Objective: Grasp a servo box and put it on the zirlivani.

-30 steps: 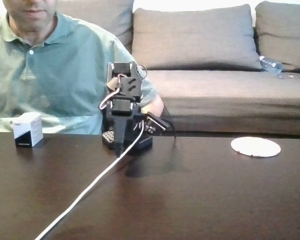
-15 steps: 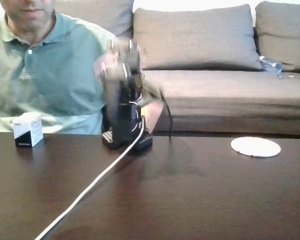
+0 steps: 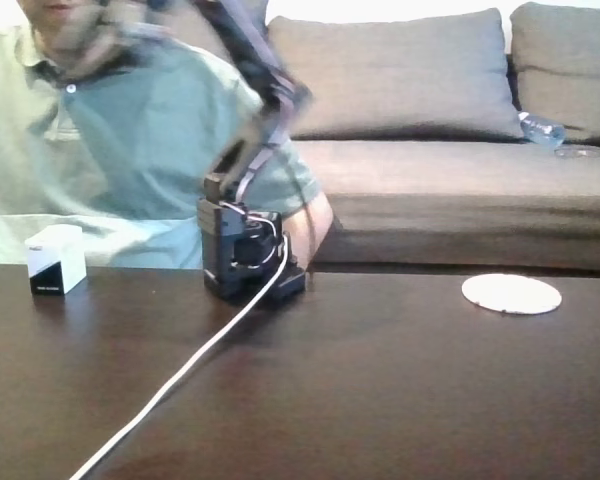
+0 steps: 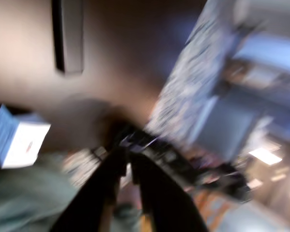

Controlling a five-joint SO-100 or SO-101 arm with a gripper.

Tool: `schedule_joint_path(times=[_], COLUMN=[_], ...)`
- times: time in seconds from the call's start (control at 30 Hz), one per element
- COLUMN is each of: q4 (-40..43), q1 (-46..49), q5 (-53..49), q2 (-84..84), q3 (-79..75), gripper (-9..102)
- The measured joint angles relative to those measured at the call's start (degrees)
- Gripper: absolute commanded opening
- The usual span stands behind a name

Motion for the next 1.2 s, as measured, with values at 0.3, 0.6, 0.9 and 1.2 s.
schedule_joint_path(times=[0.3,0.6,0.9,1.2], q4=[3.6,8.4,8.4,8.4], q1=[29.9,44.5,47.0,40.8], q5=[-0.1,-7.8,-9.1,-6.2], q2=[-33.0,-47.8,-50.3,-38.6], q3=[-28.9,-33.1,-36.2,-24.1], gripper=[0,0,0,0])
